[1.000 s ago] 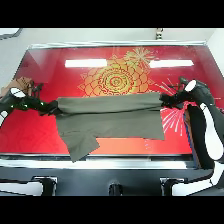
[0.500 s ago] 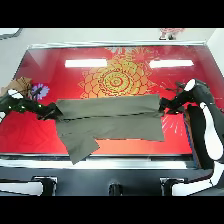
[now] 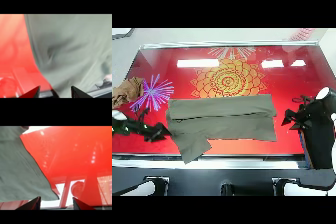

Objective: Fold the shirts.

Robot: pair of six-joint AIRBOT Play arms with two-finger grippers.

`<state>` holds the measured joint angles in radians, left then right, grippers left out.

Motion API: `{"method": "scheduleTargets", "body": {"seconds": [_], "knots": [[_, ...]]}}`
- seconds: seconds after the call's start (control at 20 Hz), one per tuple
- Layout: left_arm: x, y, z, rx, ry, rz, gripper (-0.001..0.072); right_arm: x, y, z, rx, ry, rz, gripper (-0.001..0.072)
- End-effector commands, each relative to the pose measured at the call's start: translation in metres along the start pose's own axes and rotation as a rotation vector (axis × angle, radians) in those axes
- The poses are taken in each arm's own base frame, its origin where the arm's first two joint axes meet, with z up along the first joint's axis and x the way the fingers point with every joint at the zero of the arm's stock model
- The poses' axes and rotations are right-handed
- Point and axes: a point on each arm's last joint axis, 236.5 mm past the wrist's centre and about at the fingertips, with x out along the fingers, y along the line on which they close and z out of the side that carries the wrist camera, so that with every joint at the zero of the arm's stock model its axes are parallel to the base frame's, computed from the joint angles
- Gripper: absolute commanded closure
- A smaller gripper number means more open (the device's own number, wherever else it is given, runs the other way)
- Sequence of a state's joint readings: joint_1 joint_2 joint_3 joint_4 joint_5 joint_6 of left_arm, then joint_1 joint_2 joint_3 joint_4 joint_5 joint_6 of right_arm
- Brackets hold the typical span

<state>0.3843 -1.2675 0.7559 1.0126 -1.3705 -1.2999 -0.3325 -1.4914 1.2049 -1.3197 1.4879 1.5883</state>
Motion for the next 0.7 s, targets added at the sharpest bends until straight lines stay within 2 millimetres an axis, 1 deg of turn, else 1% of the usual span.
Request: {"method": "scheduleTargets", "body": {"seconds": [0.0,0.05,0.15,0.4,0.5,0.55,0.65], "knots": [[0.040,0.011,-0.041,-0.056,-0.007,-0.040,0.0238,0.016,0.000,-0.018,0.004,0.029,0.035,0.0216],[0.045,0.011,-0.043,-0.072,-0.008,-0.053,0.0238,0.015,0.003,-0.018,-0.006,0.030,0.046,0.0216],[0.050,0.007,-0.040,-0.085,-0.033,-0.082,0.0239,0.015,0.006,-0.018,-0.009,0.031,0.058,0.0216],[0.053,0.012,-0.020,-0.115,-0.120,-0.074,0.0258,0.015,0.007,-0.023,-0.028,0.052,0.065,0.0216],[0.055,0.011,-0.016,-0.112,-0.138,-0.058,0.0322,0.015,0.007,-0.026,-0.035,0.060,0.065,0.0216],[0.058,0.010,-0.015,-0.112,-0.141,-0.049,0.0325,0.015,0.007,-0.026,-0.035,0.060,0.065,0.0216],[0.063,0.005,-0.013,-0.109,-0.148,-0.032,0.0403,0.016,0.007,-0.025,-0.034,0.057,0.065,0.0216]]}}
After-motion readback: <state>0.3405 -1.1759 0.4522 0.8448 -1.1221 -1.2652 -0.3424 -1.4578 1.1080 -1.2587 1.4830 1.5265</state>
